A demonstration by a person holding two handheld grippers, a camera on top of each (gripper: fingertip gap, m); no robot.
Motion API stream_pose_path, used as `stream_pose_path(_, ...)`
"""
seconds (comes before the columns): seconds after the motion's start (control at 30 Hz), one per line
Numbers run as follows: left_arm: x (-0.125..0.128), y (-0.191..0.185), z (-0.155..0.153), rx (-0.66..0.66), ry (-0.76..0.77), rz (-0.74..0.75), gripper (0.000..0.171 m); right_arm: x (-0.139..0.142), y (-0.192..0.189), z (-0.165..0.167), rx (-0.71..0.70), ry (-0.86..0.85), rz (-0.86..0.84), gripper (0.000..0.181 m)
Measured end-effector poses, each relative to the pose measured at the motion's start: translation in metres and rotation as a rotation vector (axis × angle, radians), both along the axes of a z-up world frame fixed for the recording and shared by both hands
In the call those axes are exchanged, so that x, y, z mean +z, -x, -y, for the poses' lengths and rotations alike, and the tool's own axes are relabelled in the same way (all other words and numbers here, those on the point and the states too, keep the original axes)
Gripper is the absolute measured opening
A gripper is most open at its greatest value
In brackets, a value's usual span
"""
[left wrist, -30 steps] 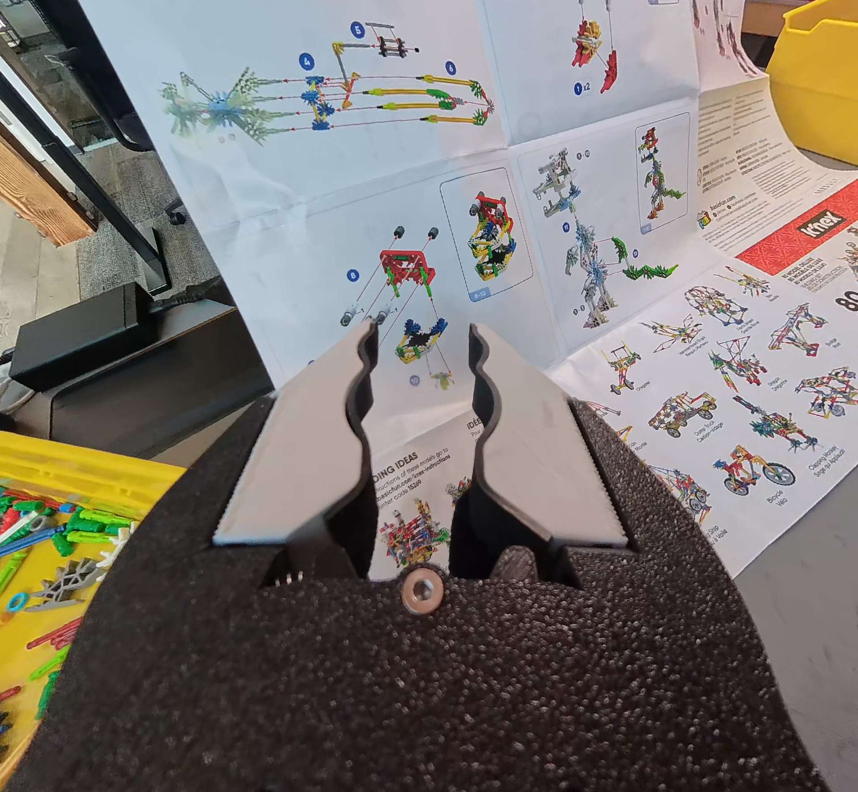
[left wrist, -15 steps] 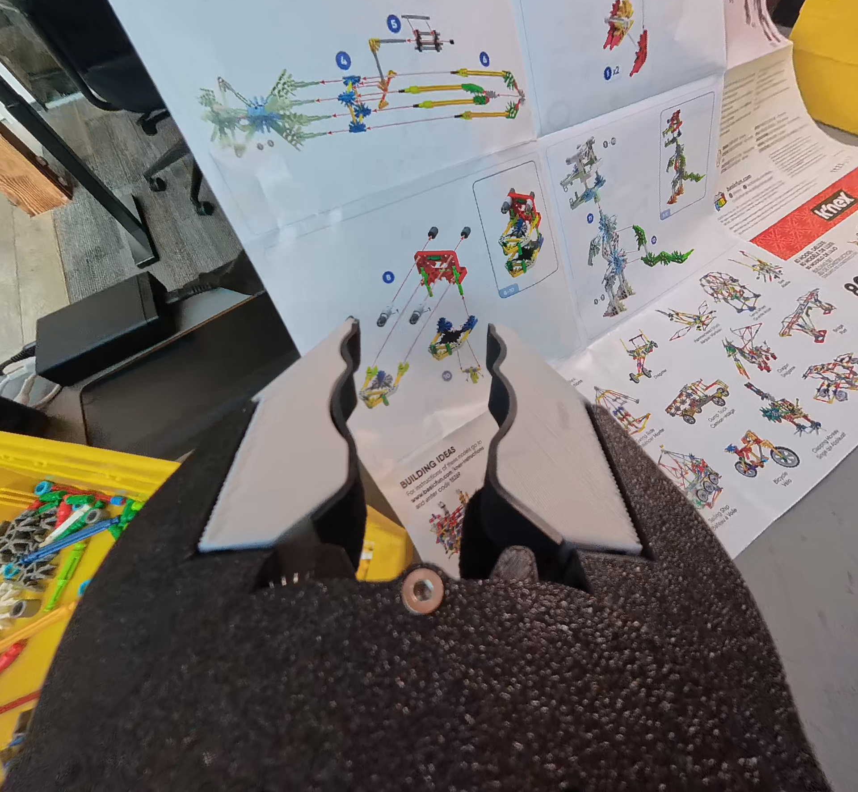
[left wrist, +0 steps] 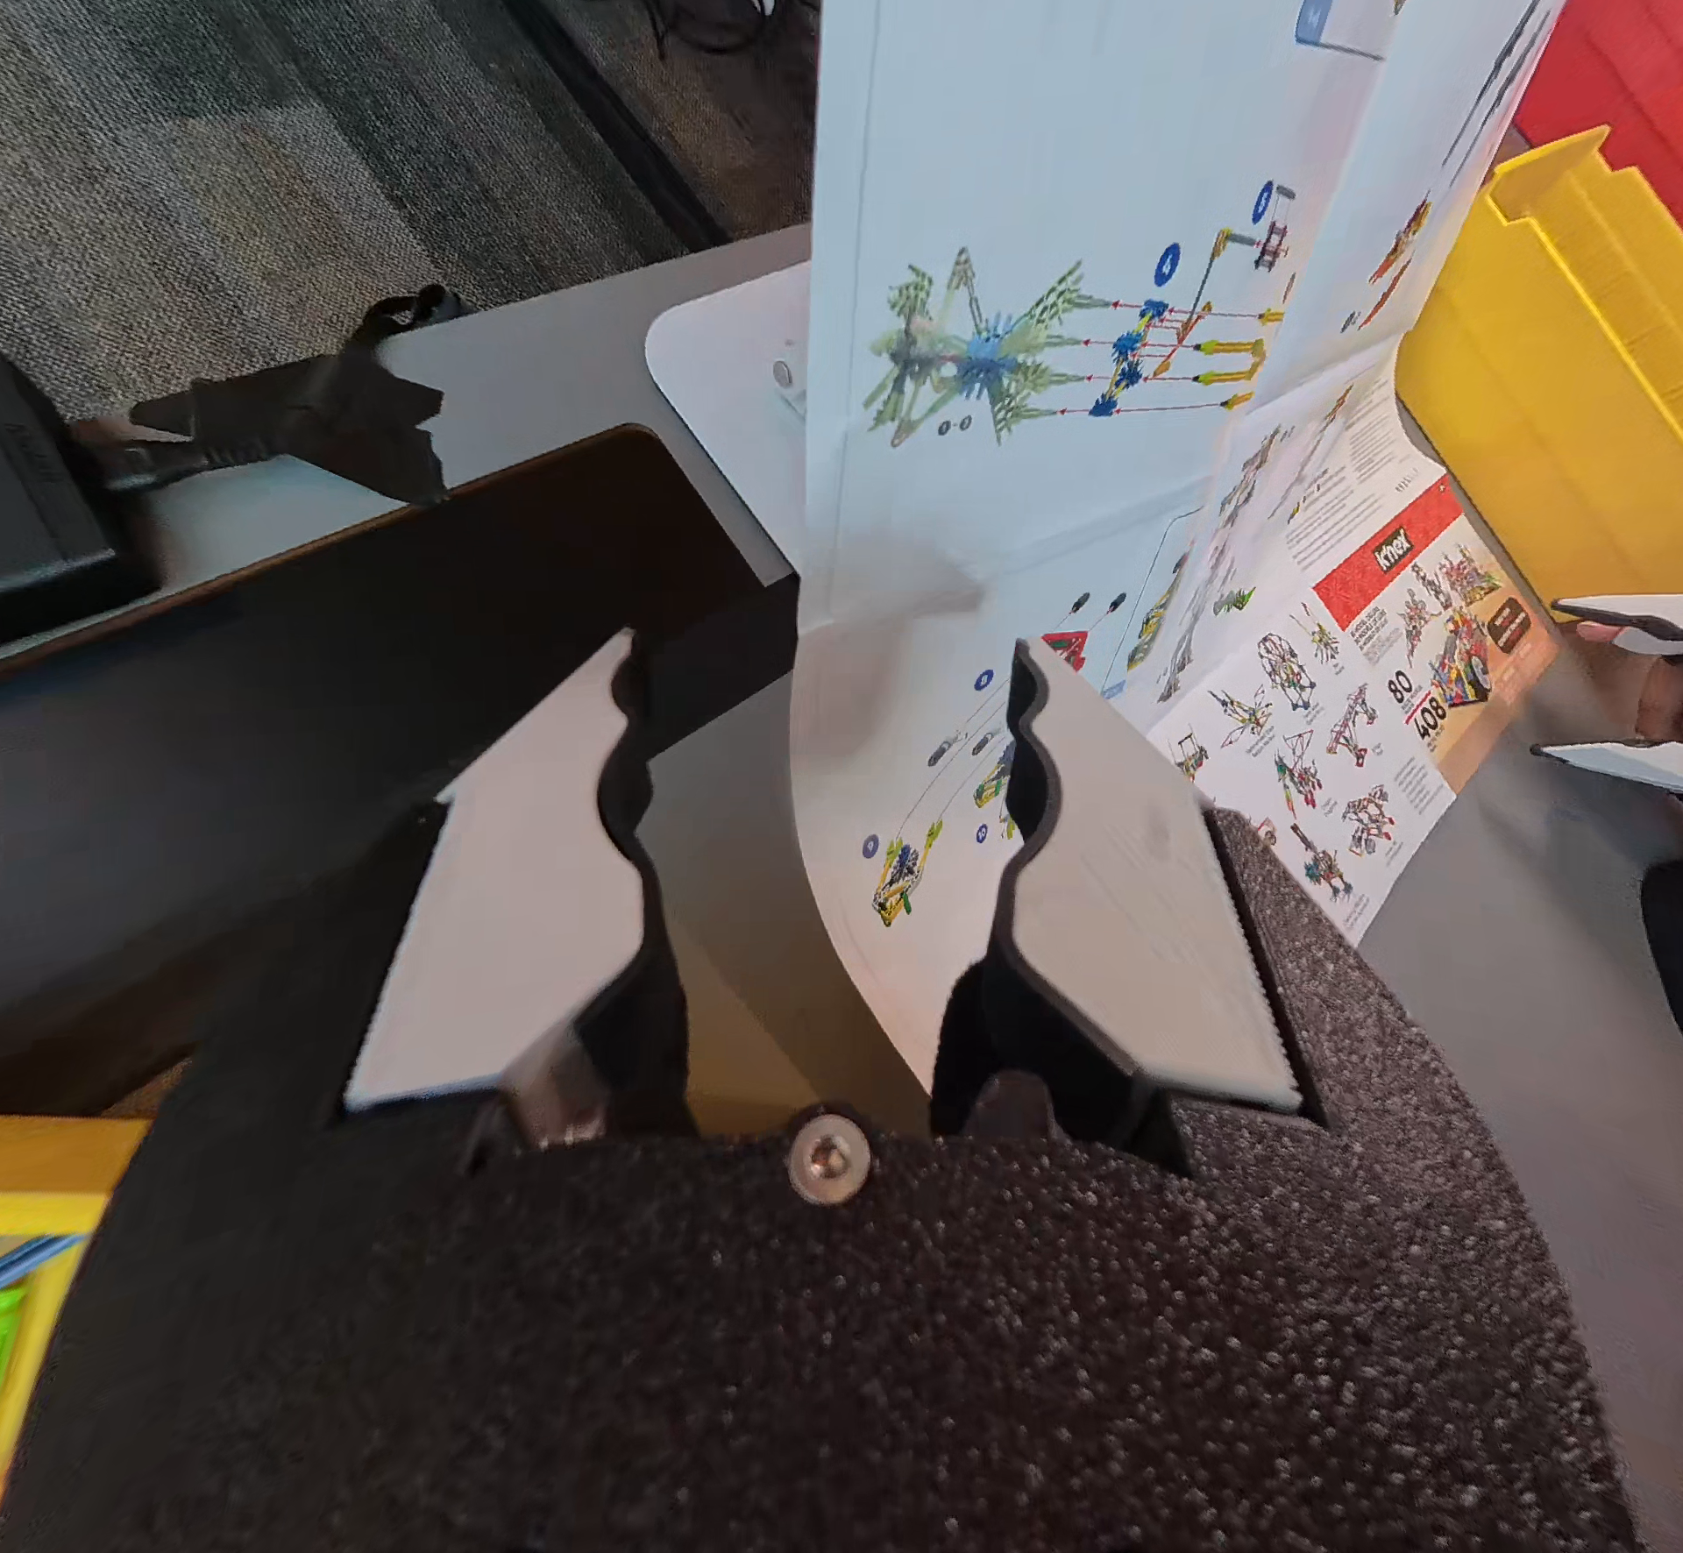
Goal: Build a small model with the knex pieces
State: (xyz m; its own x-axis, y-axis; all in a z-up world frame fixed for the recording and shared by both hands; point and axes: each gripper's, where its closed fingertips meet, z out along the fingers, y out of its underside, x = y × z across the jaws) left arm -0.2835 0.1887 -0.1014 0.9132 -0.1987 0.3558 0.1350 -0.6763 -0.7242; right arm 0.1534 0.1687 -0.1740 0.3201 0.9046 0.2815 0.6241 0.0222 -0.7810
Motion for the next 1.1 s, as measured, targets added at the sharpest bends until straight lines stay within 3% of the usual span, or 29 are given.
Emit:
stream_pose_path(0.17,-0.003,-0.031,0.003,-0.120,-0.050,0.005,0.012,0.007,0.000,0.002,0.007,-0.009,-0.025,0.076)
stream_pose_path(0.23,0.004,-0.039,0.007,-0.138,-0.085,-0.015,0.002,0.007,0.000,0.002,0.008,-0.007,-0.030,0.076)
stream_pose_path(0.53,0.066,-0.074,0.051,-0.198,-0.285,0.017,0.000,0.004,0.005,0.004,0.019,-0.013,-0.033,0.074)
stream_pose_path(0.9,0.102,-0.094,0.103,-0.157,-0.454,0.035,0.000,0.003,0.014,0.009,0.034,-0.028,-0.066,0.071)
stream_pose_path(1.1,0.118,-0.108,0.130,-0.146,-0.536,-0.004,0.000,0.023,0.040,0.040,0.098,0.032,-0.200,0.071)
